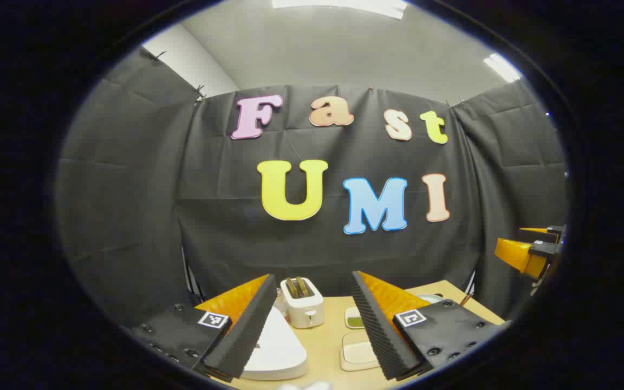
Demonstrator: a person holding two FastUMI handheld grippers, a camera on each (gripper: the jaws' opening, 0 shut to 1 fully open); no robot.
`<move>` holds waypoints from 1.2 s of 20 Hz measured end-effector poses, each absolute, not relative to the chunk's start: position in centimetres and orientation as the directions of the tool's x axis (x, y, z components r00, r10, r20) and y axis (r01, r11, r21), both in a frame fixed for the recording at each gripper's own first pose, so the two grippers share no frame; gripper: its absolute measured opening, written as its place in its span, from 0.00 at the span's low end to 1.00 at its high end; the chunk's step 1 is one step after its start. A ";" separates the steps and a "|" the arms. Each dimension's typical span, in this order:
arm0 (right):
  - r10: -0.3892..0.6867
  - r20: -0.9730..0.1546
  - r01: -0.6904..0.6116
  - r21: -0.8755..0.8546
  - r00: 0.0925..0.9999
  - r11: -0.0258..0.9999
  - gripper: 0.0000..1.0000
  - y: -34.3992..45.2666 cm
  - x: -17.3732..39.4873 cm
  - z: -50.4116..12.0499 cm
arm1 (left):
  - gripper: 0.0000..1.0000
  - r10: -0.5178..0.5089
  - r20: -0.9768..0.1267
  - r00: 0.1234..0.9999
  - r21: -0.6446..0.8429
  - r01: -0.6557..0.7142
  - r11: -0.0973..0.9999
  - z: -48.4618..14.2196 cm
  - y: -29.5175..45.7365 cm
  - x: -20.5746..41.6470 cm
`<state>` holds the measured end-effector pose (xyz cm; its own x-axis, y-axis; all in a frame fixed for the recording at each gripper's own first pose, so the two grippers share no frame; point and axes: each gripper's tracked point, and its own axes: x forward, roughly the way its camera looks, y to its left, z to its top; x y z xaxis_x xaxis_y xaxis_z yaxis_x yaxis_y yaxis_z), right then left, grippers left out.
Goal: Close the left gripper, press the button to open the rice cooker; take a wooden spoon from the chopstick holder with the right hand, scoop a spoonful of rice and pour it into the rice cooker, then put the wooden spoon back into the chopstick holder.
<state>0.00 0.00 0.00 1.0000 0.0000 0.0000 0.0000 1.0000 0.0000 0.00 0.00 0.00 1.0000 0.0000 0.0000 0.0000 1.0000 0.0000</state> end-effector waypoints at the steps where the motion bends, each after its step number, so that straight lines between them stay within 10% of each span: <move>1: 0.000 -0.001 0.000 0.000 1.000 1.000 0.98 0.0 0.2 0.0 | 0.96 -0.002 0.002 1.000 -0.001 0.002 1.000 0.0 -0.1 0.0; 24: 0.000 -0.010 -0.001 -0.024 1.000 1.000 0.98 0.6 -0.1 0.1 | 0.96 0.011 0.006 1.000 -0.017 -0.011 1.000 0.0 0.2 0.1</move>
